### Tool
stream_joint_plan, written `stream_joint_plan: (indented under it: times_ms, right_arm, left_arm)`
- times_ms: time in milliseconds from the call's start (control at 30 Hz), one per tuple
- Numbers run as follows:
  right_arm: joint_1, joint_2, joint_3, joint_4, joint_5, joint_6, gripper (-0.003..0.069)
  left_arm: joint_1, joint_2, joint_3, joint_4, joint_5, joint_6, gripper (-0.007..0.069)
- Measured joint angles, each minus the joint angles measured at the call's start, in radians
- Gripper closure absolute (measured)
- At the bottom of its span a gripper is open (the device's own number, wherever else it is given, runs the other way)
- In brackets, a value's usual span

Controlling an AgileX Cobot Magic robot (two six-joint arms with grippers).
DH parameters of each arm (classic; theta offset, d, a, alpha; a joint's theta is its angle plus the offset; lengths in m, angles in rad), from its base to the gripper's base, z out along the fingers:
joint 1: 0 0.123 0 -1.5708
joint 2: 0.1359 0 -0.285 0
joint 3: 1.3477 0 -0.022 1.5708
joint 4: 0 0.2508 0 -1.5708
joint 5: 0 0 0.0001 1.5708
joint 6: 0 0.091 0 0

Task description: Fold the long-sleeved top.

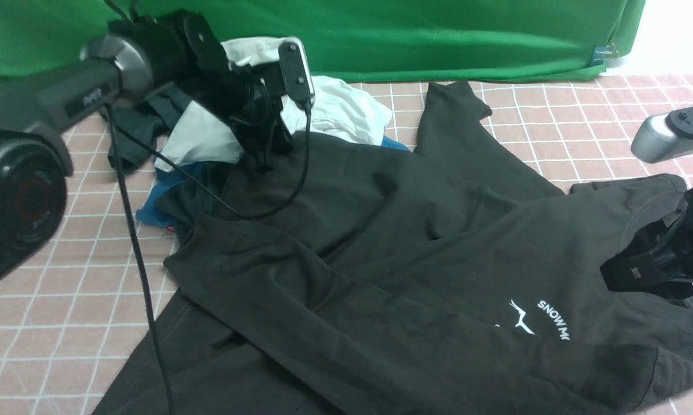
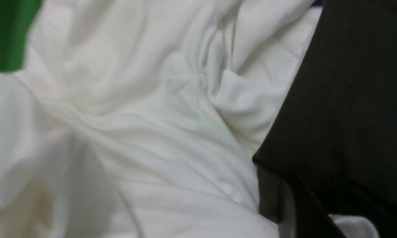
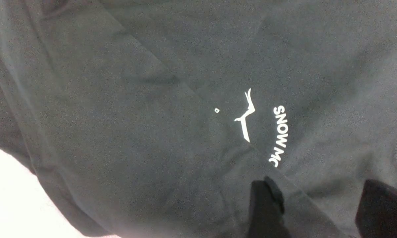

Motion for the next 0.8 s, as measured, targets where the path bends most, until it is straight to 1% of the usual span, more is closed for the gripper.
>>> stream_joint_plan:
  times_ms: [100,333,567,700,800]
  right_arm:
    - [0.0,0.0,0.0,0.001,-0.001,-0.004,0.0251]
    - [0.0,0.0,0.0,0.002,-0.004,-0.006,0.0251]
    - [0.0,0.0,0.0,0.002,-0.019,-0.007,0.0251]
    - [0.0,0.0,0.0,0.003,-0.026,-0.008,0.0251]
    - [0.0,0.0,0.0,0.003,-0.031,-0.008,0.0251]
  left_arm:
    - [0.0,-0.036,0.0,0.023,-0.001,-0.007,0.0607]
    - [0.0,-0.055,0.0,0.031,-0.03,-0.009,0.0606]
    - [0.0,-0.056,0.003,-0.011,-0.059,-0.007,0.0606]
    - [0.0,-0.056,0.003,0.022,-0.06,-0.007,0.0606]
    - [0.0,-0.056,0.003,0.023,-0.066,-0.007,0.0606]
